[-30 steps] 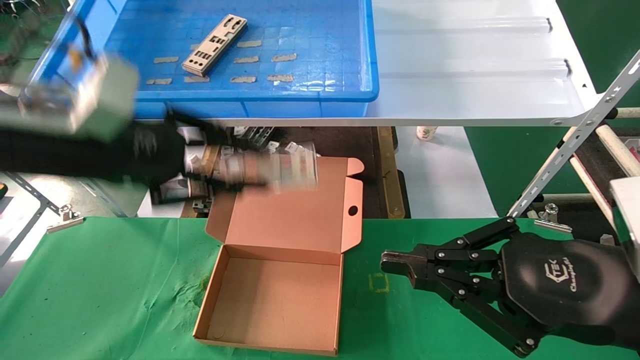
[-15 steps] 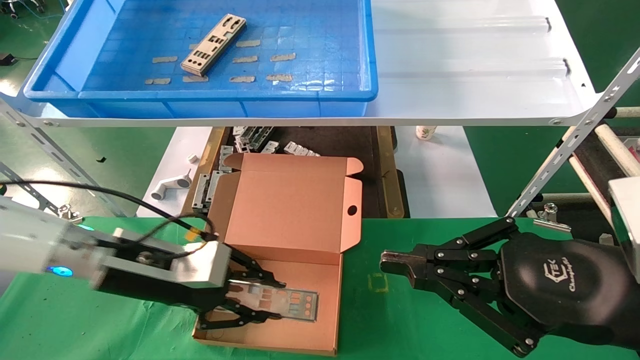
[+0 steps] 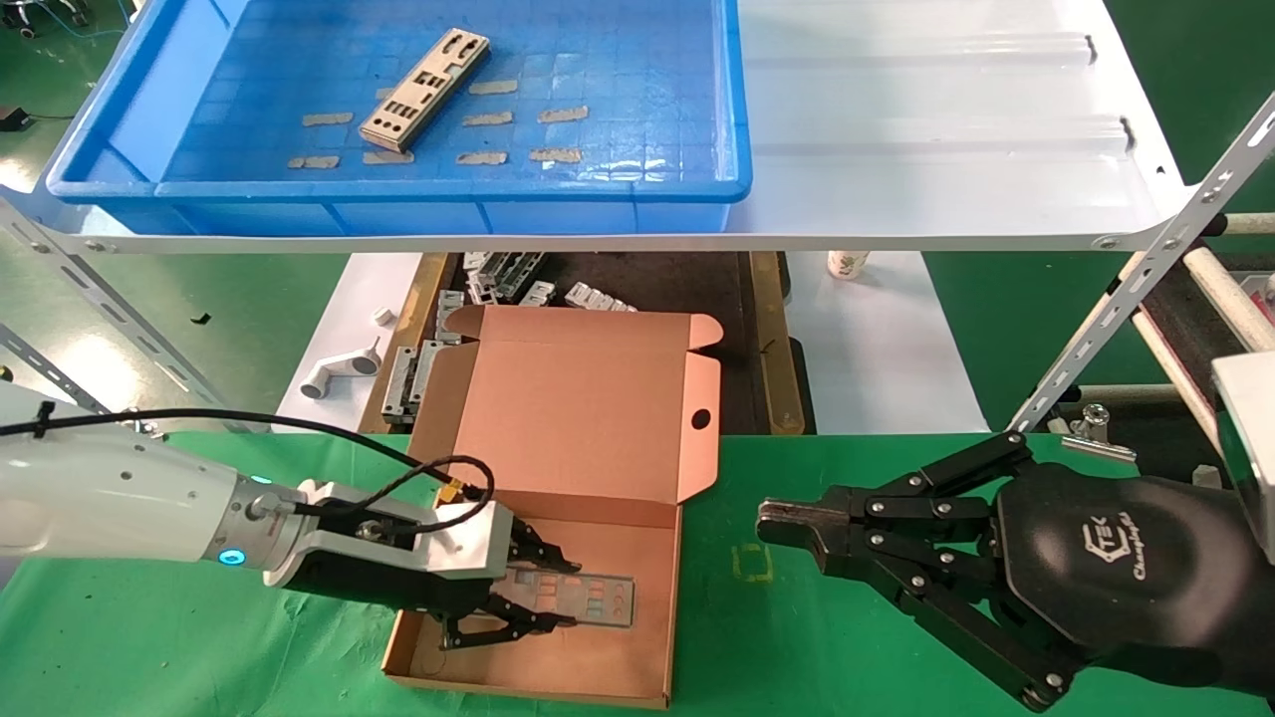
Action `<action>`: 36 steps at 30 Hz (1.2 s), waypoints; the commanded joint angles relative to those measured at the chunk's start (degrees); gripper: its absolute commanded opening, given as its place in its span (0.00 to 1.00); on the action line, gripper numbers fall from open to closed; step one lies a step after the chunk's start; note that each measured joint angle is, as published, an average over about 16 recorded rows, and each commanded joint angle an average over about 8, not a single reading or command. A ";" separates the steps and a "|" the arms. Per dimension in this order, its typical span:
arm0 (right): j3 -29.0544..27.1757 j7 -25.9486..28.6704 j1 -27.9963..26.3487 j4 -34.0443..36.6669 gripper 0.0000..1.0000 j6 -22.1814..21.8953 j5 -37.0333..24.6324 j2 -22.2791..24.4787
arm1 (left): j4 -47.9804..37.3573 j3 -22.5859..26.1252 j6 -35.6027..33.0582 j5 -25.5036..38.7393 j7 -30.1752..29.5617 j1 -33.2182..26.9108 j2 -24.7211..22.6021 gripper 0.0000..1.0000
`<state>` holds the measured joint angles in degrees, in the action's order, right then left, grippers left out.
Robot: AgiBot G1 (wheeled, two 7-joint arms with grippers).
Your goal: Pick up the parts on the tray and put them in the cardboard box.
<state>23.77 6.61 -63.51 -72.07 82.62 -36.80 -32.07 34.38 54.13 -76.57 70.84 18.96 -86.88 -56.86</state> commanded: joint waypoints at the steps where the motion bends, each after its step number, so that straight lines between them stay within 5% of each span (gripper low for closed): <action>1: 0.00 0.00 0.00 0.00 0.00 0.00 0.00 0.00 | -1.21 0.01 0.12 0.05 0.56 -0.05 -0.50 1.00; 18: 0.00 0.00 0.00 0.00 0.02 0.00 0.00 0.00 | -8.04 -3.03 -7.03 -5.45 4.91 -1.85 0.03 1.00; 26: 0.00 0.00 0.00 0.00 0.99 0.00 0.00 0.00 | -3.62 -6.79 -7.88 -8.39 1.54 0.84 2.23 1.00; 36: 0.01 0.00 0.00 0.00 1.00 0.00 0.00 0.00 | 4.34 -12.62 -8.11 -12.21 -4.27 5.39 5.87 1.00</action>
<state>23.77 6.61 -63.52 -72.07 82.62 -36.79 -32.07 38.72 41.52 -84.69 58.62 14.69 -81.50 -50.98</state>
